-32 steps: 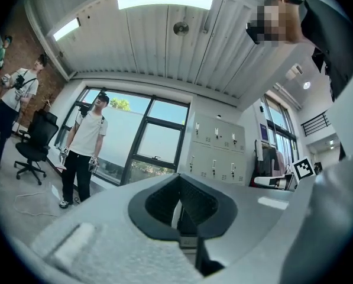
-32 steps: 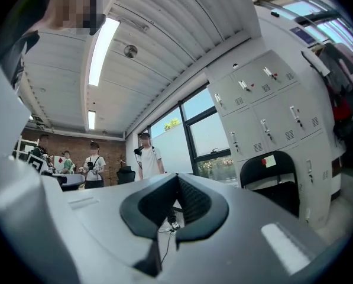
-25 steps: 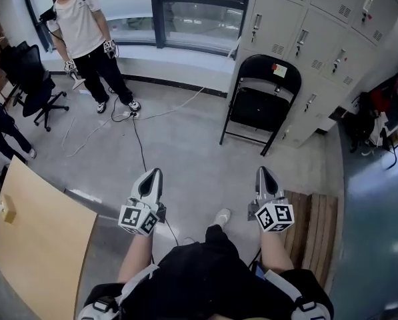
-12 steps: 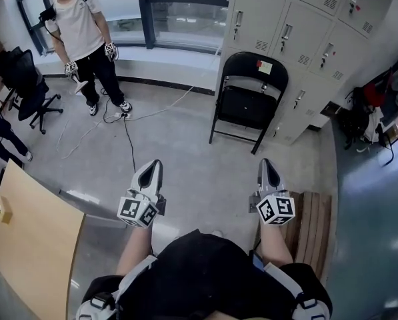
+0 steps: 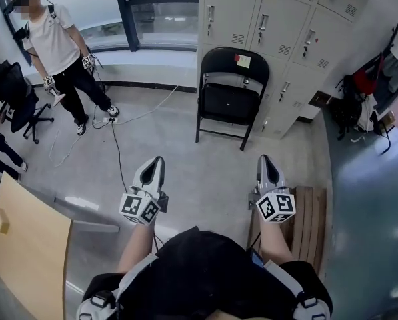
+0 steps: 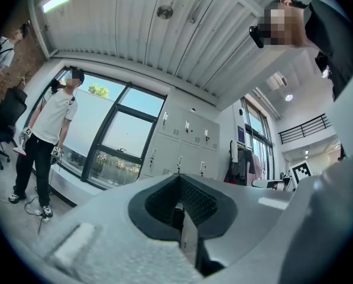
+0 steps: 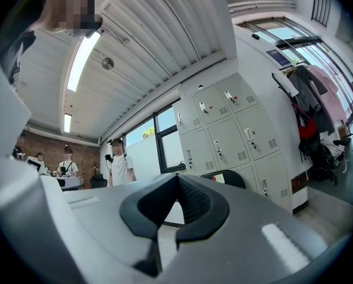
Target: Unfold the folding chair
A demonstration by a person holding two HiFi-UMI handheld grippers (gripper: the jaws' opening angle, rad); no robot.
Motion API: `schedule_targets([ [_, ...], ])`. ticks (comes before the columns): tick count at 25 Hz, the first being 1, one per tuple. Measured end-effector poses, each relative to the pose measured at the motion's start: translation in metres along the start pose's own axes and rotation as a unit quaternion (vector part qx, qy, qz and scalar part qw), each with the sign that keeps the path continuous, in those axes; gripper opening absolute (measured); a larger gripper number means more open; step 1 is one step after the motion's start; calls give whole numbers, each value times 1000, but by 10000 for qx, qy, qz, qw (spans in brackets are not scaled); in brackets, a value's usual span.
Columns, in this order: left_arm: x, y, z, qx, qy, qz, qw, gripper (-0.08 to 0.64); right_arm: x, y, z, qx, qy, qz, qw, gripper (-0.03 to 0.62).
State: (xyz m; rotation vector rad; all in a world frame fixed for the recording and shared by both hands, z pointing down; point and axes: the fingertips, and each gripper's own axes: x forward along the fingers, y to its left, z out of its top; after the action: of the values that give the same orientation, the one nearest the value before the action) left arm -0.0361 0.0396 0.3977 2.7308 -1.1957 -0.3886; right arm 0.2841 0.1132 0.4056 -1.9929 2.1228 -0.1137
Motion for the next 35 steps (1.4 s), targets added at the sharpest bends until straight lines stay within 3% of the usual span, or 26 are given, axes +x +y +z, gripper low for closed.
schedule_targets([
  [7,38,-49,-17,-64,50,-452,9989,-2,-28,-39,5,-64,27,-295,9995,5],
  [15,59,-48,-34,-72,275,-580,9979,-2,-23,-59,-7,65,166,-541,9984,5],
  [24,122,23,-38,-135,240,-573,9980,-2,61,-60,-15,-124,233,-544,9982,5],
  [35,219,128,-22,16,330,-889,9955,-2,203,-59,-30,-40,211,-795,9966,5],
])
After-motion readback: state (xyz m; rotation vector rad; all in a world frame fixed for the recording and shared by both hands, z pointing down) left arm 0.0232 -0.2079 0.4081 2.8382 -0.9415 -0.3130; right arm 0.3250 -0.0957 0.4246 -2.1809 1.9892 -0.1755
